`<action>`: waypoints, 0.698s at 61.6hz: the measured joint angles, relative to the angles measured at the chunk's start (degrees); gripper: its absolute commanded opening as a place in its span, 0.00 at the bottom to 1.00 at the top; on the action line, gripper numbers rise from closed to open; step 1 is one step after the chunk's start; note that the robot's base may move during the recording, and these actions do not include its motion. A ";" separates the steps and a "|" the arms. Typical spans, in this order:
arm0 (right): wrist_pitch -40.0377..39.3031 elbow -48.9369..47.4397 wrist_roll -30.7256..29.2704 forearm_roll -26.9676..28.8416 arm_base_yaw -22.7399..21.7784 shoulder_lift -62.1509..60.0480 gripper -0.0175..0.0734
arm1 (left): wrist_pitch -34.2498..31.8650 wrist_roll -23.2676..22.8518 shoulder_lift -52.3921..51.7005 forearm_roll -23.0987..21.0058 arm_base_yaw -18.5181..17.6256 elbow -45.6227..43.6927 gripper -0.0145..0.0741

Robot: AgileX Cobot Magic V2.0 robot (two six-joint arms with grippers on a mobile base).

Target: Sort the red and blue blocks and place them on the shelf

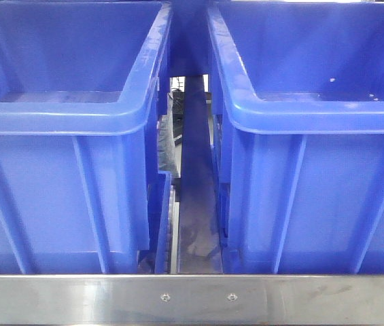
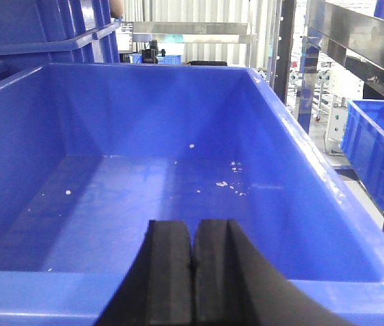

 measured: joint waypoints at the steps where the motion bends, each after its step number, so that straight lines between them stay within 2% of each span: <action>1: 0.00 0.00 0.00 0.00 0.00 0.00 0.25 | -0.10 0.00 0.00 0.00 0.00 0.05 0.30; 8: 0.00 0.00 0.00 0.00 0.00 0.00 0.25 | -0.22 0.00 0.00 0.00 0.00 1.47 0.30; 15: 0.00 0.00 0.00 0.00 0.00 0.00 0.25 | -3.46 0.00 0.00 0.74 -0.11 4.93 0.30; 24: 0.00 0.00 0.00 0.00 0.00 0.00 0.25 | -7.15 0.00 -1.33 4.03 -3.36 9.83 0.30; 32: 0.00 0.00 0.00 0.00 0.00 0.00 0.25 | -8.44 0.00 -3.53 3.70 -6.02 12.82 0.30; 43: 0.00 0.00 0.00 0.00 0.00 0.00 0.25 | -8.62 0.00 -7.12 2.24 -6.15 15.61 0.30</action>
